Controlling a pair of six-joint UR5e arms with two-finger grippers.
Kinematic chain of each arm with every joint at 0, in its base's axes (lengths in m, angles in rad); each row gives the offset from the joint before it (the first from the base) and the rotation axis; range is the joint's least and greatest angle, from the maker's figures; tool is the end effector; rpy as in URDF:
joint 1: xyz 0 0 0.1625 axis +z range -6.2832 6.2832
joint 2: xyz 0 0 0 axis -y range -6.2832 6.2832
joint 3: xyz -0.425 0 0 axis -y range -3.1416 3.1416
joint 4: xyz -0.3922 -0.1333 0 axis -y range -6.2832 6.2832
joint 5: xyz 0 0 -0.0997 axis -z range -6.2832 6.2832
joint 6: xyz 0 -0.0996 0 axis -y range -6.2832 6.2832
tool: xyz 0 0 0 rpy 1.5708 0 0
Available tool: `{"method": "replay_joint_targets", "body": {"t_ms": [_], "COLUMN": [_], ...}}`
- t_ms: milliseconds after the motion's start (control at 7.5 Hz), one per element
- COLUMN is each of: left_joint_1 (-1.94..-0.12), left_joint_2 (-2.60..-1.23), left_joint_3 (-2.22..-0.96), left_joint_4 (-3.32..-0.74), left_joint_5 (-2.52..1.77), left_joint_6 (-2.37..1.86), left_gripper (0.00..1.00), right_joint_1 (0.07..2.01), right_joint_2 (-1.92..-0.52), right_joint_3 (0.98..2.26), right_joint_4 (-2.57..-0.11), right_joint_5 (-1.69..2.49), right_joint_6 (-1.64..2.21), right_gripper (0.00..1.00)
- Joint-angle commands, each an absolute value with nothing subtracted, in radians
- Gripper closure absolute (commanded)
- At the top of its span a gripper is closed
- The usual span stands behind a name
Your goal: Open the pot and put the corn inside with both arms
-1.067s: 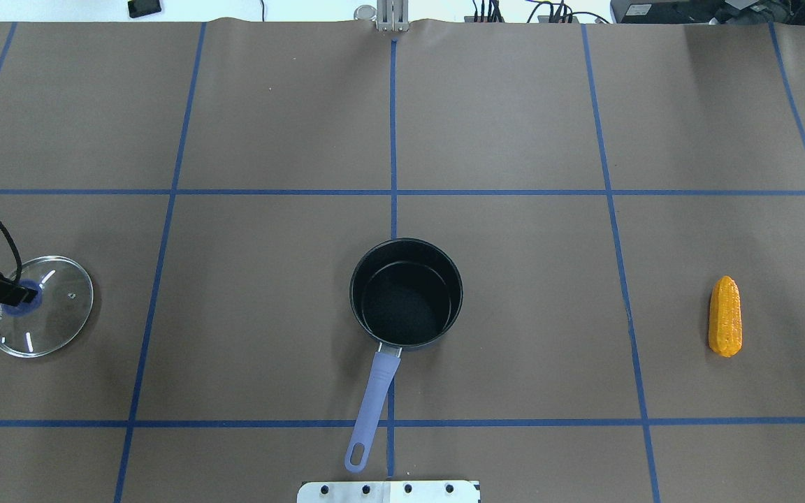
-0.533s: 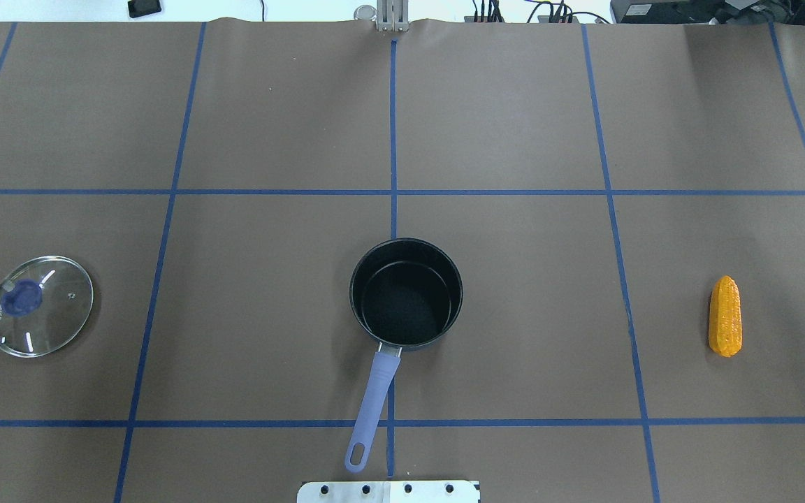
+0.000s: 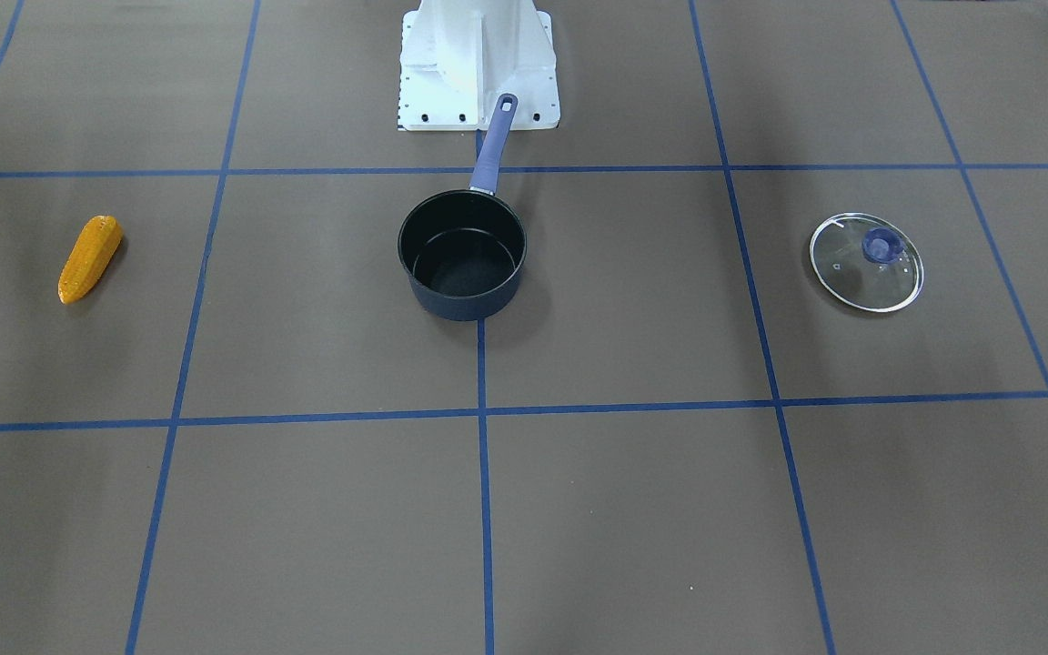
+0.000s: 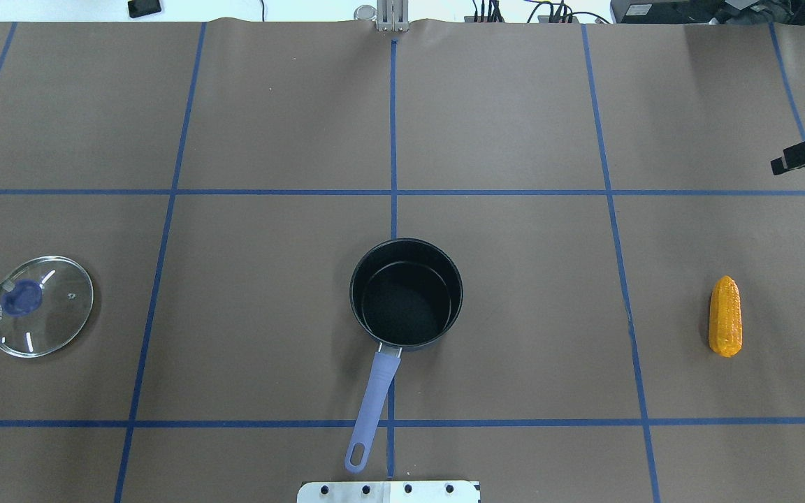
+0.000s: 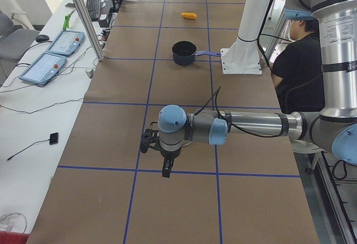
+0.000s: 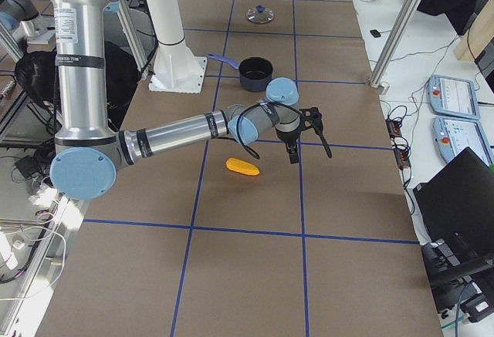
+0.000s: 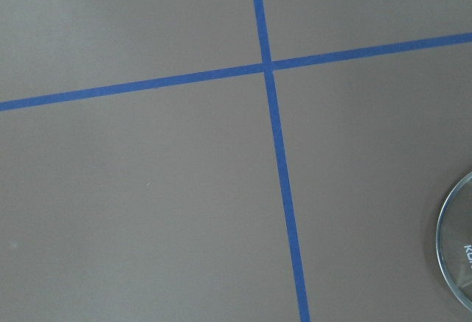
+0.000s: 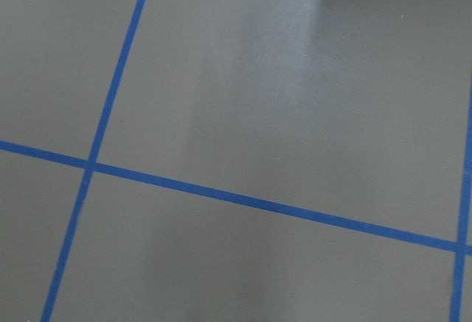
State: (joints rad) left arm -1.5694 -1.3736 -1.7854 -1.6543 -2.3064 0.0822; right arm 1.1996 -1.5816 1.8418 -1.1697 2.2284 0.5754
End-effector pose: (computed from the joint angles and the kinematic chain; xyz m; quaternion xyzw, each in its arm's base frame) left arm -0.0659 -0.4156 0.6359 0.0615 0.3569 0.0571 0.9304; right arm -0.1144 -0.4936 0.4876 0.1343 -0.4119 -0.0130 0.9012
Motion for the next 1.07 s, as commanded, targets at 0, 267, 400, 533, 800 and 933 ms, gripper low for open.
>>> {"method": "replay_joint_targets", "body": {"t_ms": [0, 267, 400, 533, 800, 933], "left_joint_1": [-1.572, -1.571, -1.571, -1.571, -1.571, -1.571], "left_joint_2": [-1.376, -1.376, -1.376, -1.376, -1.377, -1.378], "left_joint_3": [-1.789, -1.786, -1.787, -1.789, -1.789, -1.789], "left_joint_4": [-1.652, -1.655, -1.658, -1.660, -1.661, -1.661], "left_joint_5": [-2.309, -2.310, -2.310, -2.312, -2.310, -2.310], "left_joint_6": [0.092, 0.092, 0.092, 0.092, 0.092, 0.094], "left_gripper": [0.02, 0.02, 0.02, 0.02, 0.02, 0.02], "right_joint_1": [1.015, 0.855, 0.747, 0.656, 0.595, 0.592], "right_joint_2": [-1.684, -1.828, -1.838, -1.867, -1.907, -1.905], "right_joint_3": [1.912, 2.029, 2.029, 2.023, 1.915, 1.817], "right_joint_4": [-1.022, -1.014, -1.012, -0.956, -0.797, -0.664], "right_joint_5": [2.068, 1.914, 1.802, 1.714, 1.640, 1.619], "right_joint_6": [0.852, 0.970, 1.041, 1.114, 1.131, 1.131], "right_gripper": [0.00, 0.00, 0.00, 0.00, 0.01, 0.06]}}
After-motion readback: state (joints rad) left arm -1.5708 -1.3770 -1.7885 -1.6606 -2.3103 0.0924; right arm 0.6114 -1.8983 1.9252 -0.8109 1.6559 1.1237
